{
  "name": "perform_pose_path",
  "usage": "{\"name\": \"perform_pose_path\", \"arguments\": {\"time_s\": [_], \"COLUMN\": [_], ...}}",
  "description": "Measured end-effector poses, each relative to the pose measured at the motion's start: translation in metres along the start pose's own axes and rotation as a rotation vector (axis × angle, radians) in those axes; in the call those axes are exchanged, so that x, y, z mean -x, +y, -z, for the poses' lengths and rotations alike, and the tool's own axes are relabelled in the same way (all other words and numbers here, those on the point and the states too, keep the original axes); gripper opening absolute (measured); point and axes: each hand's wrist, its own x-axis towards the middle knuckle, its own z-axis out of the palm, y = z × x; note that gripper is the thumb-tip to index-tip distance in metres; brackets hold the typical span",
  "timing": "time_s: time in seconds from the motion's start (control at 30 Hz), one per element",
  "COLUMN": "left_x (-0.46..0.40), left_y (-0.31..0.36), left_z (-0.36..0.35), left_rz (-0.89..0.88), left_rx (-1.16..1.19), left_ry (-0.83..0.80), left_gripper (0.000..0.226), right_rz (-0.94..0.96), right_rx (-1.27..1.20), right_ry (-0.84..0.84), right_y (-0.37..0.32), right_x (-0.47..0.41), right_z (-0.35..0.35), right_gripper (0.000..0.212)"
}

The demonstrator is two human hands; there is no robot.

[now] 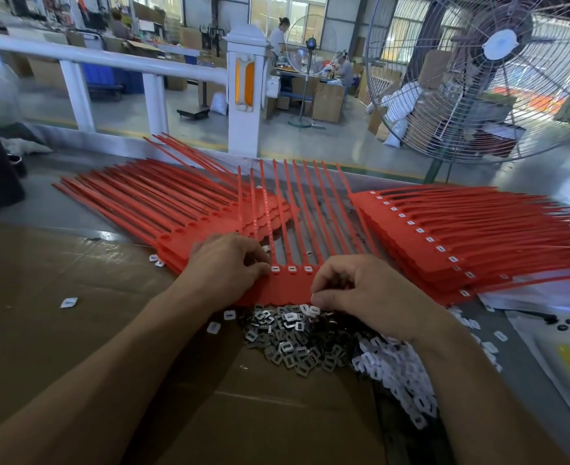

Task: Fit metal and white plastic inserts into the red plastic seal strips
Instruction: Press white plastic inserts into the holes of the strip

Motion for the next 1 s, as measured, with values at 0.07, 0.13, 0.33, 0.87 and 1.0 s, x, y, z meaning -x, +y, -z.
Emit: {"name": "perform_pose_path", "arguments": {"time_s": [0.07, 0.13, 0.33, 0.87, 1.0], "left_x": [0.0, -0.001, 0.0, 0.001, 0.001], "left_y": [0.0, 0.0, 0.0, -0.001, 0.0], "left_z": [0.0, 0.0, 0.0, -0.001, -0.001], "left_rz": [-0.001, -0.004, -0.001, 0.005, 0.013], "left_rx": [0.004, 0.001, -0.006, -0.002, 0.002], "left_ry": [-0.005, -0.004, 0.0, -0.011, -0.023], "left_gripper": [0.014, 0.014, 0.014, 0.015, 0.015], "right_rz": [-0.027, -0.084, -0.232, -0.307, -0.303], "right_rx": [-0.033, -0.06, -0.059, 0.053, 0.074], "right_ry": [0.158, 0.292, 0.472, 0.478, 0.469], "right_y": [0.007, 0.015, 0.031, 0.031, 0.03], "right_x": [-0.004, -0.008, -0.02, -0.031, -0.031], "right_z": [0.0, 0.0, 0.0, -0.002, -0.002], "right_gripper": [0.011, 0.01, 0.01, 0.008, 0.009]}}
